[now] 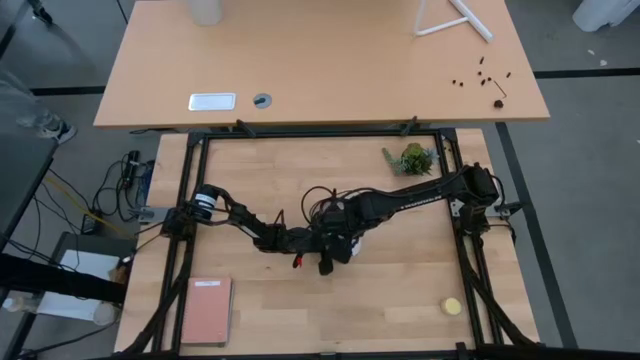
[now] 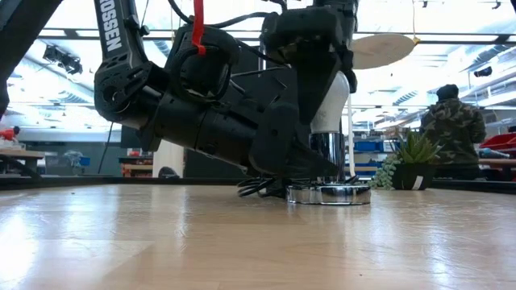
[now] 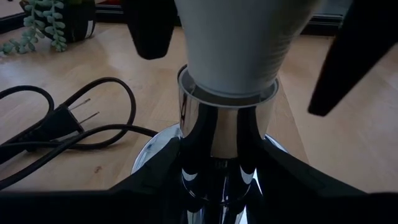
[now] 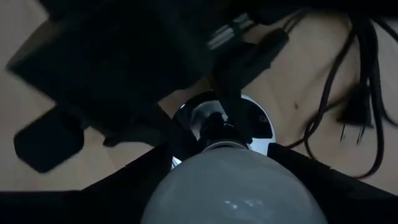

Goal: Screw lightbulb
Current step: Insert the lightbulb into the lamp

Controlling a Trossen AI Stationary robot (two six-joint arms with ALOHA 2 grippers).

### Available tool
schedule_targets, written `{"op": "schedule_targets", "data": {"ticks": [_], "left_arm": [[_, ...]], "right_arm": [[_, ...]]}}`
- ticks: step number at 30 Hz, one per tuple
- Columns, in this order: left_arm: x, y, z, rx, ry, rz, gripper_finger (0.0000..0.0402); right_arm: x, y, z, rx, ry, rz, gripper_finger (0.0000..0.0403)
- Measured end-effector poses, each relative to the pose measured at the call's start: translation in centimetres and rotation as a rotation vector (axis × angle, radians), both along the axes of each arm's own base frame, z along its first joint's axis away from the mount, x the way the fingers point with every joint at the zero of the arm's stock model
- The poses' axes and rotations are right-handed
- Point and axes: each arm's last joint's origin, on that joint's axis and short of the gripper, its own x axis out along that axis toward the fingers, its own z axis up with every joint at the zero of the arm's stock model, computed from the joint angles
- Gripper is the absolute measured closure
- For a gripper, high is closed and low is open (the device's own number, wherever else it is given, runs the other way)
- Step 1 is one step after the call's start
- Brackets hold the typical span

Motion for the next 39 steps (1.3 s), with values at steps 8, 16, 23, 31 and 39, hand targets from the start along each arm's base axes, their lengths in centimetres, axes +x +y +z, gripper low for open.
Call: {"op": "schedule_targets", "data": {"ticks": [8, 16, 23, 31, 39], "left_arm": [[0.0, 0.0, 0.0, -0.001, -0.004, 0.000, 0.0222], [0.0, 0.0, 0.0, 0.025, -0.001, -0.008, 0.0222], [0.0, 0.0, 0.0, 0.052, 0.003, -0.015, 0.0222], [0.0, 0.0, 0.0, 0.056, 0.000, -0.013, 0.0222], [0.0, 0.0, 0.0, 0.056, 0.002, -0.014, 0.0222]], "right_arm": [[-0.1, 0.0, 0.0, 0.056, 0.004, -0.277, 0.0136], [-0.5, -0.1, -0.1, 0.098, 0.035, -0.506, 0.0137], [0.0, -0.3, 0.0, 0.187, 0.016, -0.536, 0.0127], [0.3, -0.5, 0.8, 0.166, -0.009, -0.430, 0.0099], [0.5, -0.6, 2.6, 0.096, -0.024, -0.283, 0.0059]]}}
